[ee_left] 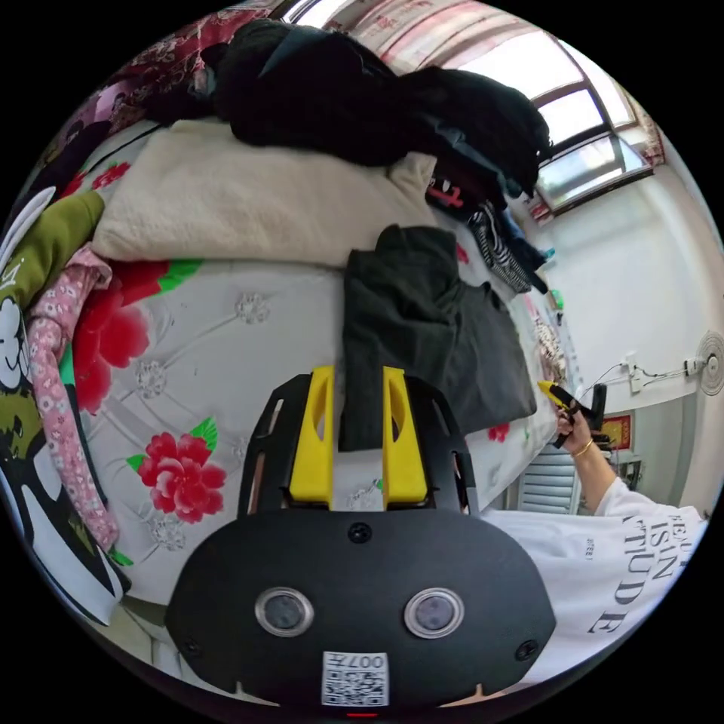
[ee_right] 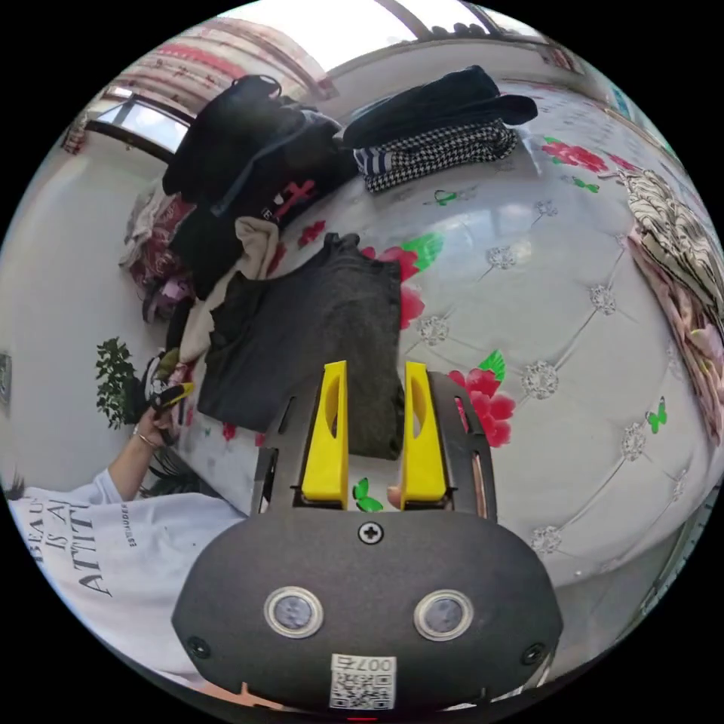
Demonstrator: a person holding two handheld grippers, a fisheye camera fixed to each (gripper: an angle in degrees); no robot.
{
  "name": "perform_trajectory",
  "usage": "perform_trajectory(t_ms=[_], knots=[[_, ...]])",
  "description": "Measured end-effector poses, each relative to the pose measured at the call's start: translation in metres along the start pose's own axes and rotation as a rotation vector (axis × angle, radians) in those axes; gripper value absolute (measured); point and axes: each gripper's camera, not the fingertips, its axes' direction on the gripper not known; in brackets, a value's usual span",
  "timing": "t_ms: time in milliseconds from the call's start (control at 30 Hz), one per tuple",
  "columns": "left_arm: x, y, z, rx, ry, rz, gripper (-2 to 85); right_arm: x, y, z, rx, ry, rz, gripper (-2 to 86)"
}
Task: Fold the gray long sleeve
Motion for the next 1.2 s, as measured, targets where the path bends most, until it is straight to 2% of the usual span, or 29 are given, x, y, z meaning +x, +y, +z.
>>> perform_trajectory(t_ms=[100,133,233,300,433,533,600,667,767,867,1033,1100,1200], knots=[[0.013,0.002,0.026,-0.099,-0.09,0.031,10.2,-0.013,0.004,0.025,-0.129,0.035,-0.044,7.0],[0.017,0.002,0.028,-0.089,-0.119,0.041,9.5,-0.021,0.008,0.03,-0.116,0.078,-0.078,6.6],[0.04,0.002,0.037,-0.088,-0.278,0.099,3.4,-0.045,0.011,0.045,-0.201,0.174,-0.181,3.1],[0.057,0.001,0.045,-0.144,-0.258,0.154,0.3,-0.052,0.012,0.043,-0.229,0.194,-0.218,1.8],[0.073,0.018,0.043,-0.25,-0.229,0.199,-0.4,-0.041,0.031,0.011,-0.259,0.198,-0.206,0.8],[0.09,0.058,0.038,-0.334,-0.159,0.227,0.3,-0.037,0.062,-0.005,-0.331,0.318,-0.213,1.0],[0.098,0.096,0.044,-0.37,-0.049,0.189,3.9,-0.032,0.078,-0.01,-0.365,0.307,-0.17,1.6],[0.1,0.117,0.045,-0.352,-0.025,0.155,6.9,-0.038,0.084,-0.023,-0.299,0.389,-0.117,2.4],[0.109,0.119,0.031,-0.262,-0.111,0.164,10.0,-0.084,0.077,-0.036,-0.097,0.44,-0.225,2.6],[0.135,0.095,0.021,-0.134,-0.188,0.301,11.3,-0.133,0.062,-0.018,-0.017,0.346,-0.341,2.5],[0.205,0.055,0.053,-0.047,-0.21,0.709,11.7,-0.17,0.058,0.022,-0.033,0.144,-0.335,1.7],[0.231,0.051,0.086,-0.123,-0.212,0.904,9.4,-0.173,0.067,0.025,-0.029,0.106,-0.309,1.1],[0.242,0.053,0.116,-0.248,-0.27,0.984,1.4,-0.168,0.086,0.018,-0.025,0.11,-0.274,0.4]])
